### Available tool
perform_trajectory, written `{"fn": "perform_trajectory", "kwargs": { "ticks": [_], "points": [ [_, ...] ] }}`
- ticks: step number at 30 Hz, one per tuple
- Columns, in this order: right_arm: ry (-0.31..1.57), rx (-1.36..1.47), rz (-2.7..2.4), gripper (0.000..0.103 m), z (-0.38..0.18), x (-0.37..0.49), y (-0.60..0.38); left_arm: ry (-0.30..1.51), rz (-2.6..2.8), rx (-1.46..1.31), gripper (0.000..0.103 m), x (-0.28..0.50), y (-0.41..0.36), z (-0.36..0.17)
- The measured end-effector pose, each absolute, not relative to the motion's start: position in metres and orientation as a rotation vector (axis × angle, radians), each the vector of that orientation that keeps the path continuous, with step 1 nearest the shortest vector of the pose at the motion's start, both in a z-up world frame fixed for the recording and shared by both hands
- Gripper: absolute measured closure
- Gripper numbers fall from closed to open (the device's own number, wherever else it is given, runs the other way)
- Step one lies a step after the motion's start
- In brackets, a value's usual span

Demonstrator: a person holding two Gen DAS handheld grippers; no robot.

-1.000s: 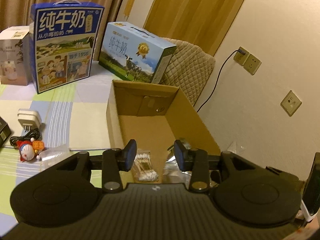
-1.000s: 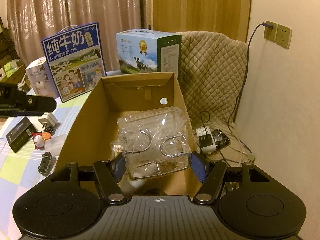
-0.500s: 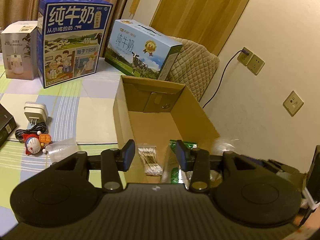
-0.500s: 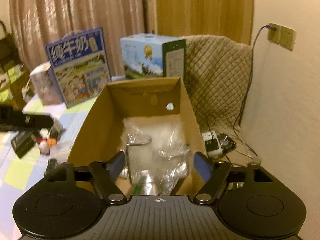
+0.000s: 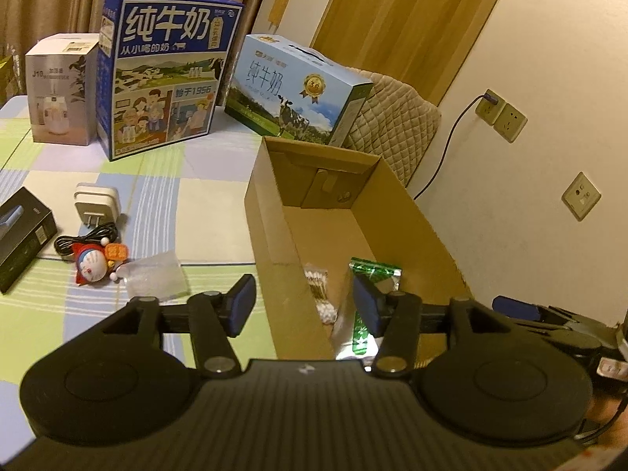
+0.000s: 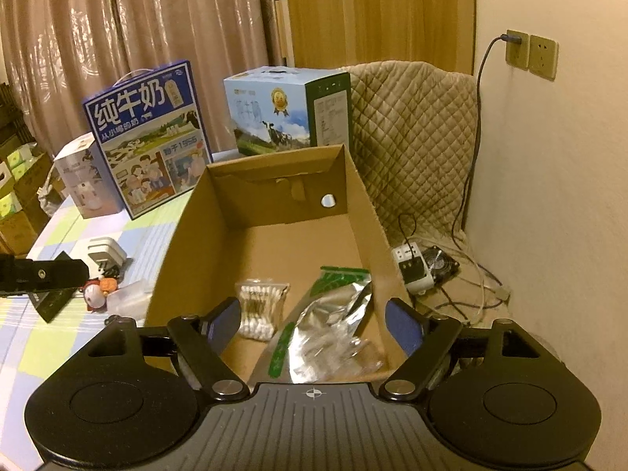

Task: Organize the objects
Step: 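Move both tools back over the table toward the black toy car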

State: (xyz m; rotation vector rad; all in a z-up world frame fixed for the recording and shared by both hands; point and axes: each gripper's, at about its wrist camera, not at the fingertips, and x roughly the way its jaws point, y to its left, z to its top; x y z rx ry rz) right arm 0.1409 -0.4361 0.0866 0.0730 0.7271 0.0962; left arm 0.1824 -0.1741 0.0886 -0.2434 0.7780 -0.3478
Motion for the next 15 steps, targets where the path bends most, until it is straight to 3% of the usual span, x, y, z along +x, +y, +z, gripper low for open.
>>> {"fn": "perform_trajectory", "kwargs": {
  "ticks": [15],
  "points": [
    [0.720, 0.090, 0.144, 0.025, 0.108, 0.108, -0.392, 0.752, -0.309, -0.175, 0.017, 0.139, -0.140, 0.103]
  ]
}}
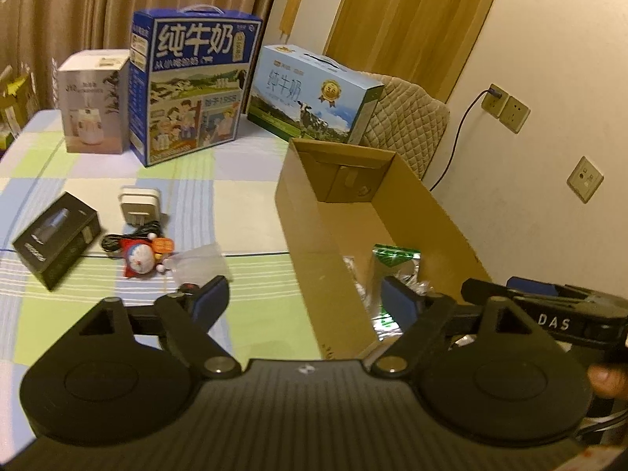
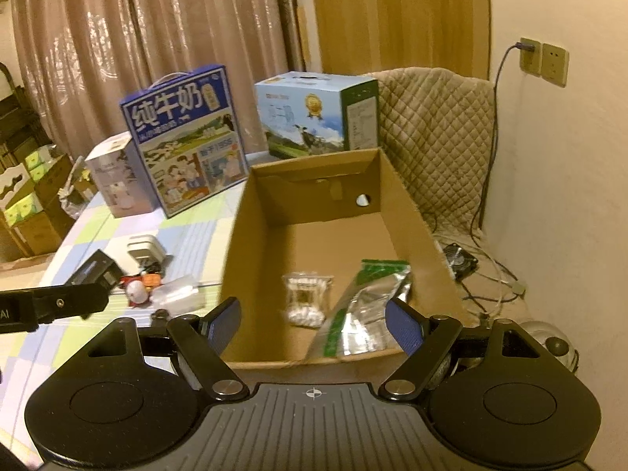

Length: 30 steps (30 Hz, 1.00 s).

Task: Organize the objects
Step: 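Move both tools back over the table toward the black toy car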

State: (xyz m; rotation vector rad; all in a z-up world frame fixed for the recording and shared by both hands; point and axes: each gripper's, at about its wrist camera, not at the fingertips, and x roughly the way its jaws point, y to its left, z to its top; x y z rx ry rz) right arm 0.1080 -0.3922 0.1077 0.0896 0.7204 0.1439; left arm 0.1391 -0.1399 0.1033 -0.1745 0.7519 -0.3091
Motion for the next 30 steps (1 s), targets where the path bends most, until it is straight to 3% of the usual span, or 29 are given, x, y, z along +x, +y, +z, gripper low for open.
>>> {"fn": "perform_trajectory", "kwargs": {
  "ticks": [9, 30],
  "points": [
    [0.717, 0.083, 0.209, 0.025, 0.115, 0.091, -0.357, 0.707, -0.238, -0.126, 0.001, 0.114, -0.099, 0.117],
    [0.735, 0.026, 0.317, 0.025, 0.109, 0.074, -0.293, 0.667, -0.110, -0.082, 0.001, 0.080, -0.024, 0.120]
  ]
}}
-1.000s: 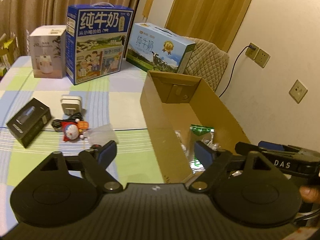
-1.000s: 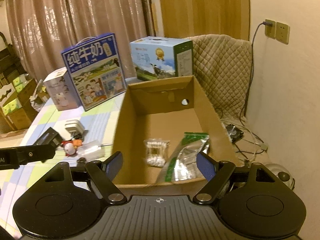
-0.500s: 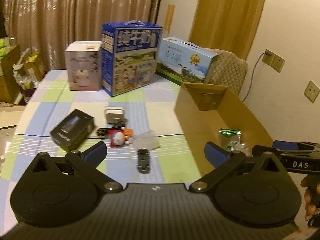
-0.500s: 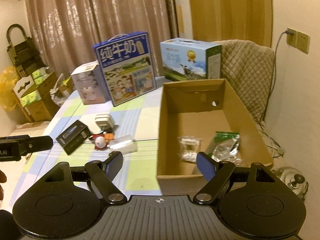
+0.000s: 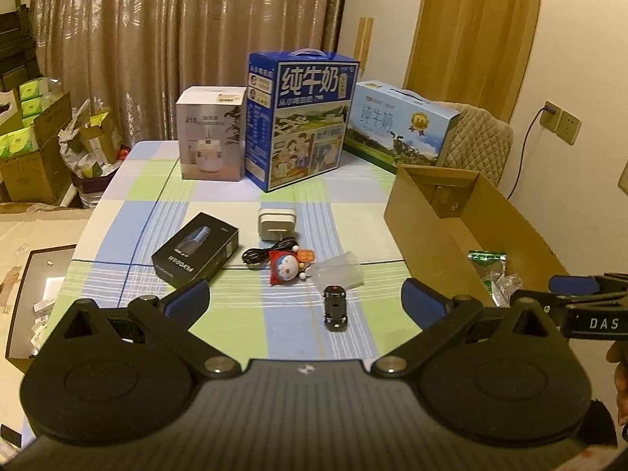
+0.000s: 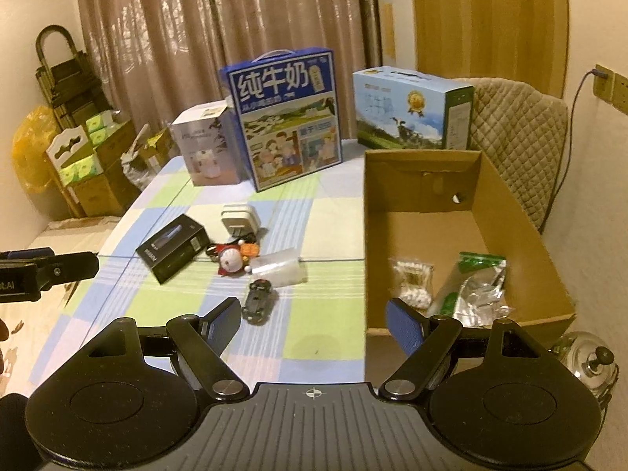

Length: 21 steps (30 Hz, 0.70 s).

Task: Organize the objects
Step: 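Move both tools back over the table toward the black toy car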

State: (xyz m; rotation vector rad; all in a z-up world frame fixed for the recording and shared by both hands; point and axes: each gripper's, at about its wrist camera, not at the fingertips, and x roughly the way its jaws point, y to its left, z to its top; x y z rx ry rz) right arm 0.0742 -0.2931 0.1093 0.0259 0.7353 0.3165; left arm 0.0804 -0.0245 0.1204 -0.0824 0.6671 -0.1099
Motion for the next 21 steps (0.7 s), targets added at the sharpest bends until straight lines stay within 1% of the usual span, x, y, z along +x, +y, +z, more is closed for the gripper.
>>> {"fn": "perform_trajectory", "kwargs": {
  "ticks": [13, 21],
  "points": [
    [0.767, 0.011, 0.369, 0.025, 0.086, 0.080, -0.271, 0.670, -0.061, -0.087, 0.001, 0.089, 0.000, 0.097],
    [0.782, 0.010, 0.417, 0.025, 0.052, 0.091, -0.251, 0.685, -0.044, -0.069, 0.001, 0.112, 0.009, 0.067]
  ]
}}
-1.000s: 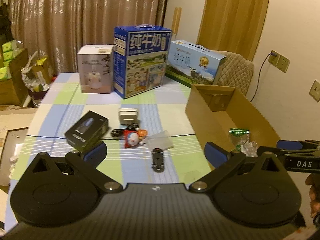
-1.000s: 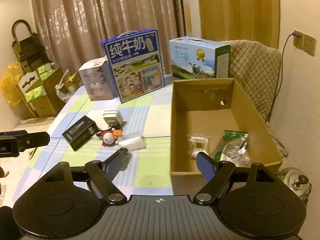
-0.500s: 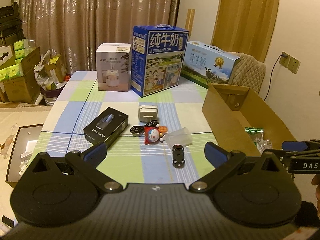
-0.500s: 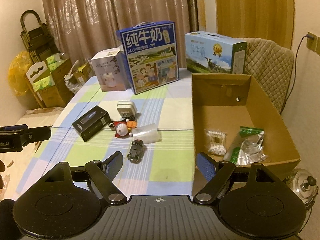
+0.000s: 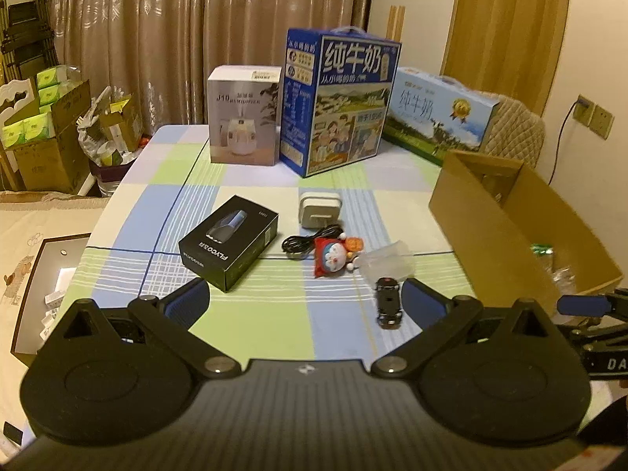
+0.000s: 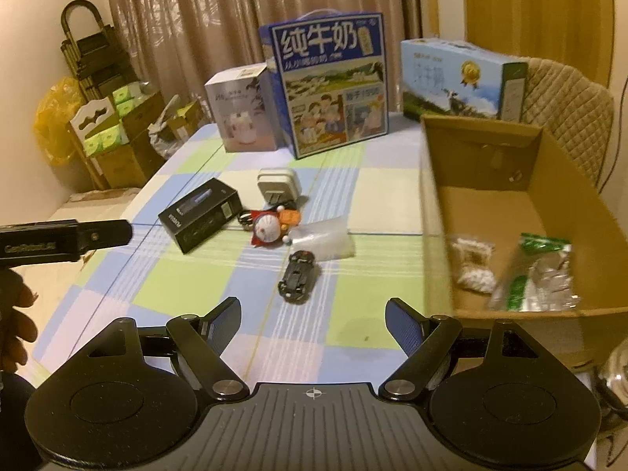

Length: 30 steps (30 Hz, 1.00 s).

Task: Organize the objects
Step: 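Move both tools back over the table toward the black toy car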

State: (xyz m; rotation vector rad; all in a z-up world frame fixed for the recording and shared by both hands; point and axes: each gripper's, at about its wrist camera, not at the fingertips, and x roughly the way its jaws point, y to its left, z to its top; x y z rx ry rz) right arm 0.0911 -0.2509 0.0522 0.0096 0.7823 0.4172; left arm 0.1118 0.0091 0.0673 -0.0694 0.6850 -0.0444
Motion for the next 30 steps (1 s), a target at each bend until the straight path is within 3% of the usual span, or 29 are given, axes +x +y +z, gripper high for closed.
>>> {"fn": "perform_trajectory", "kwargs": {
  "ticks": [18, 30],
  "points": [
    [0.784, 0.012, 0.459, 0.026, -0.034, 0.161, -0.208, 0.787, -0.055, -0.057, 0.001, 0.201, 0.029, -0.017],
    [0.810, -0.013, 0.470, 0.042, -0.069, 0.203, -0.186, 0.779, -0.089, -0.021, 0.001, 0.244, 0.025, -0.026]
  ]
}}
